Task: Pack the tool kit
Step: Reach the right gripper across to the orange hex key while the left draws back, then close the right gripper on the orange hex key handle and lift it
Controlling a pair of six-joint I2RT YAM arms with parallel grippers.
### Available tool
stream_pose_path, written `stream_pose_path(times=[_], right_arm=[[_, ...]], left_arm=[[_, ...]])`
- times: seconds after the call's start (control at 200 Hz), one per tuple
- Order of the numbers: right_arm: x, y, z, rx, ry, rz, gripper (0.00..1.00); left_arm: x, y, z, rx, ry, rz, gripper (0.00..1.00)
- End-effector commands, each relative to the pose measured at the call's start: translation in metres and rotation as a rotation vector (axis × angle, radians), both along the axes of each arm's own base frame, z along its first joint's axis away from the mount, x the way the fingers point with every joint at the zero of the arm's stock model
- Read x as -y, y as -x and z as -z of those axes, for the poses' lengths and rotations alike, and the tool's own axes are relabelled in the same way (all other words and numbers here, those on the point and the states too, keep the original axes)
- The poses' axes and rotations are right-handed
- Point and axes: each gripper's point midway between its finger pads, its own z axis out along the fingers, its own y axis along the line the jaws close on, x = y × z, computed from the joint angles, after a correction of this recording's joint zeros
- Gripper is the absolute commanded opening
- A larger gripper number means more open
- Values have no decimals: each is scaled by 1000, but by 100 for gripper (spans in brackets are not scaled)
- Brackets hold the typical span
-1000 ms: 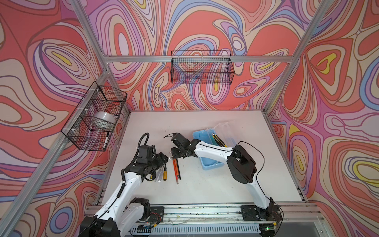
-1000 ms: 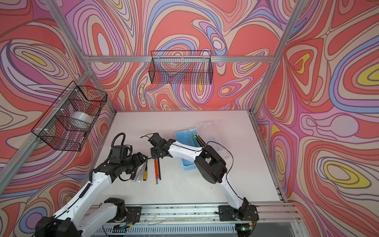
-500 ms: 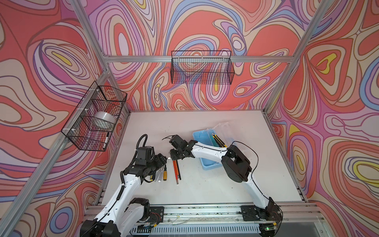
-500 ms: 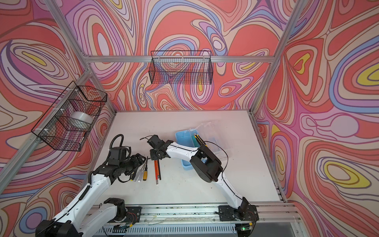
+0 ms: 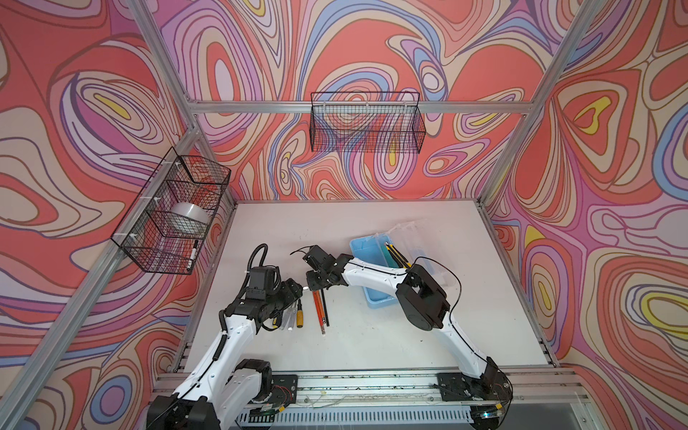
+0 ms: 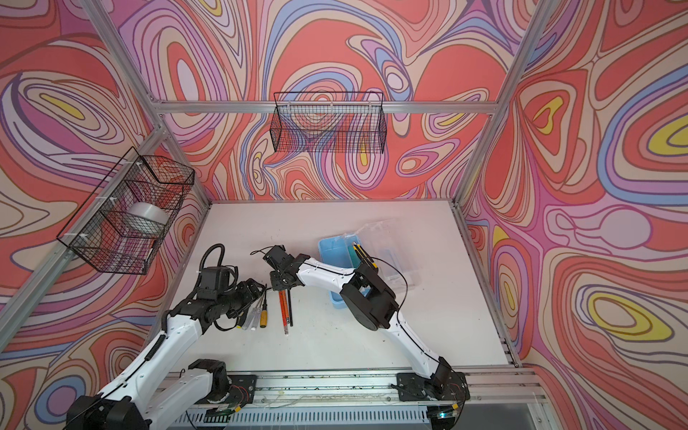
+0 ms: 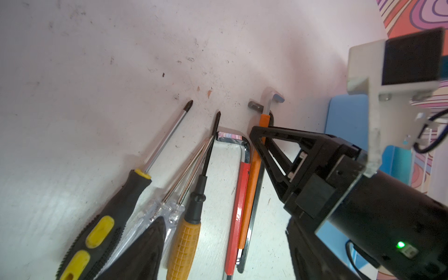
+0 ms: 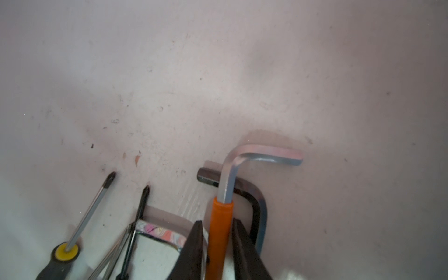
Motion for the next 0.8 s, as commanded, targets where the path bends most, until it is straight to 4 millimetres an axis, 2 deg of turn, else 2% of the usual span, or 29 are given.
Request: stream_pose_path(times=[0.0, 0.2, 0.21, 0.225, 0.371, 0.496, 0.551, 0.666, 0.796], right_arm=[[19, 3, 23, -9, 114, 17, 23], [18, 4, 25, -14, 120, 7, 19], [17, 4, 24, -14, 116, 6, 18], [16, 4, 24, -16, 113, 4, 16], [14, 6, 19, -21, 85, -2, 10], [9, 8, 5, -16, 37, -10, 6], [6, 11, -1, -21, 9, -16, 0], [3, 17, -15, -30, -38, -28, 0], [5, 22, -43, -16, -104, -38, 0]], left_arm=[[-3, 0, 4, -2, -8, 1, 79], [-2, -1, 5, -5, 0, -1, 79], [-2, 5, 15, -28, -2, 0, 79], [-3, 7, 18, -37, -4, -2, 79], [-5, 7, 21, -37, -13, -7, 78], [-5, 4, 18, -33, -15, -5, 78], [-4, 2, 17, -27, -14, -4, 78], [-3, 0, 14, -21, -11, -2, 77], [-4, 0, 14, -17, -13, -7, 77]])
